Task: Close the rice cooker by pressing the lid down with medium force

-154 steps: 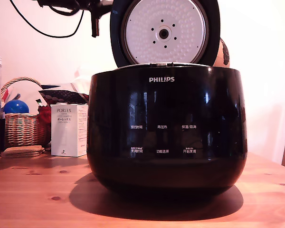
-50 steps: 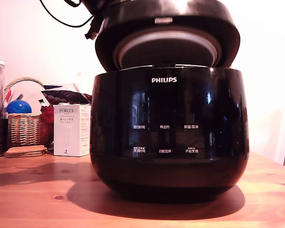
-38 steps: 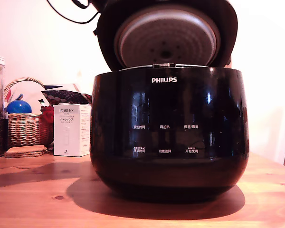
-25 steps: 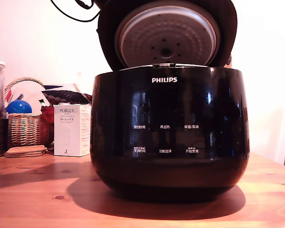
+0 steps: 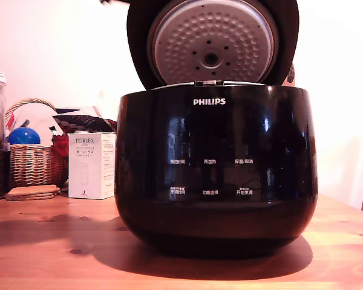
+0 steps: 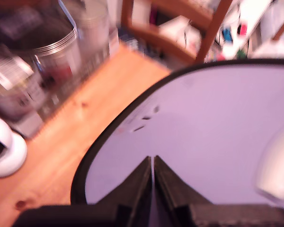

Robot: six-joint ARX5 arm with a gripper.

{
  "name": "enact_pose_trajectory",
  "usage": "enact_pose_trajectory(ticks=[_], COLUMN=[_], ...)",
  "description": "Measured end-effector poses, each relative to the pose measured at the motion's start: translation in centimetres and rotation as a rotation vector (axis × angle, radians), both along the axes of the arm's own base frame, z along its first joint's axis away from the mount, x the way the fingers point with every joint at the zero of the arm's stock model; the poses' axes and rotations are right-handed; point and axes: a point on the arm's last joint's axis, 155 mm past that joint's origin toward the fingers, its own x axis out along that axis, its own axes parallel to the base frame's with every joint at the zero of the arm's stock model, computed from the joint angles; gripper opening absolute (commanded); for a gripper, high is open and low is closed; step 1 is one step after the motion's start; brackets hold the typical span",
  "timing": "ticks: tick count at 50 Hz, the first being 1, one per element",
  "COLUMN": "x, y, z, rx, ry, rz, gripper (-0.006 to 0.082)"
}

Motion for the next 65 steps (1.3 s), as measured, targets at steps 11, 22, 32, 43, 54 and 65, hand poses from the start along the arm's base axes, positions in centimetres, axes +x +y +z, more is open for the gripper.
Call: enact_pose_trajectory(ticks=[11,22,32,43,54,65], x=[-1.9,-2.1,-2.1,-2.6,-3.6,-5.0], y=[-0.7,-1.2,-0.6,-0.2,-0.3,-1.3], z=[-5.1,-7.9,-7.1,-8.0,-8.2,-8.4], rx=[0.028,0.013,-0.051,-0.111,-0.175,-0.203], ry=[0.079,0.081,-0.039,-0.124,-0.202,-0.245], rz=[-0.022,-0.019,0.004,0.006,-0.015,-0.066], gripper=[-0.0024,-0.0024,-0.0024,-0.0024,-0.0024,-0.0024])
